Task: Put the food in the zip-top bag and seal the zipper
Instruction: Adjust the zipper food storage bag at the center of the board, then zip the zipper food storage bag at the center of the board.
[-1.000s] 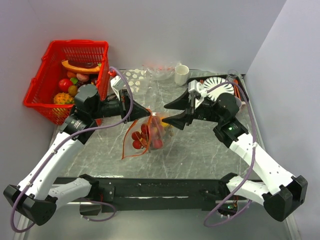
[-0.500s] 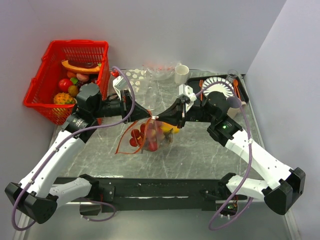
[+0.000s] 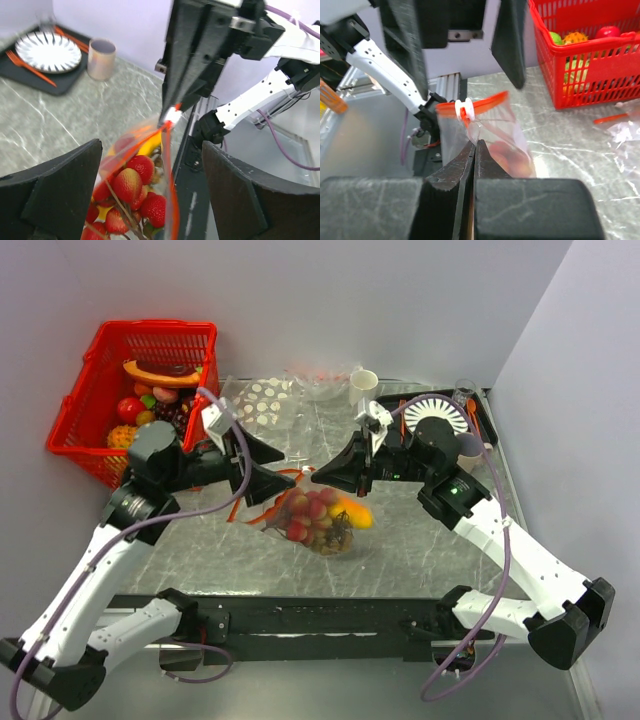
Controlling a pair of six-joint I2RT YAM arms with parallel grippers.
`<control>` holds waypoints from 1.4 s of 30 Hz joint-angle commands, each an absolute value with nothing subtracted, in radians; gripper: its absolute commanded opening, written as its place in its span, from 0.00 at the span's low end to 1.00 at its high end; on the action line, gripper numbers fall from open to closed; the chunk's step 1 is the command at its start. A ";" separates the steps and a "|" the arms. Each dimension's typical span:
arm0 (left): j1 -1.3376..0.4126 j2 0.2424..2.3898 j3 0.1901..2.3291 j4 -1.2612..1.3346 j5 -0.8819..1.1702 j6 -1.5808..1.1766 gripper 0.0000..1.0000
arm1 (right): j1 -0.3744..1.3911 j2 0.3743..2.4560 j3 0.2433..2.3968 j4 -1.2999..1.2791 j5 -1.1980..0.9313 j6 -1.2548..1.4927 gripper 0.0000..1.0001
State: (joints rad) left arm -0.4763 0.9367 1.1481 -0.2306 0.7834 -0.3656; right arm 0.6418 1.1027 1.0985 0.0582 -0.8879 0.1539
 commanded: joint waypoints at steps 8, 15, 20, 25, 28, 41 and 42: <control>-0.474 0.926 1.152 -0.075 0.925 -0.223 0.78 | 0.643 1.086 1.172 0.031 -0.943 0.236 0.00; -0.476 1.012 1.203 -0.084 0.995 -0.144 0.74 | 0.644 1.095 1.186 0.014 -0.962 0.238 0.00; -0.476 1.040 1.213 -0.074 1.034 -0.161 0.74 | 0.644 1.109 1.195 0.014 -0.965 0.242 0.00; -0.477 1.034 1.198 -0.040 1.066 -0.189 0.77 | 0.644 1.123 1.207 0.012 -0.965 0.248 0.00; -0.477 1.028 1.187 -0.009 1.086 -0.207 0.77 | 0.644 1.124 1.204 0.015 -0.962 0.250 0.00; -0.535 1.088 1.230 -0.071 1.048 -0.180 0.35 | 0.644 1.129 1.207 0.025 -0.959 0.258 0.00; -0.535 1.086 1.230 -0.077 1.045 -0.173 0.26 | 0.646 1.129 1.209 0.022 -0.957 0.256 0.00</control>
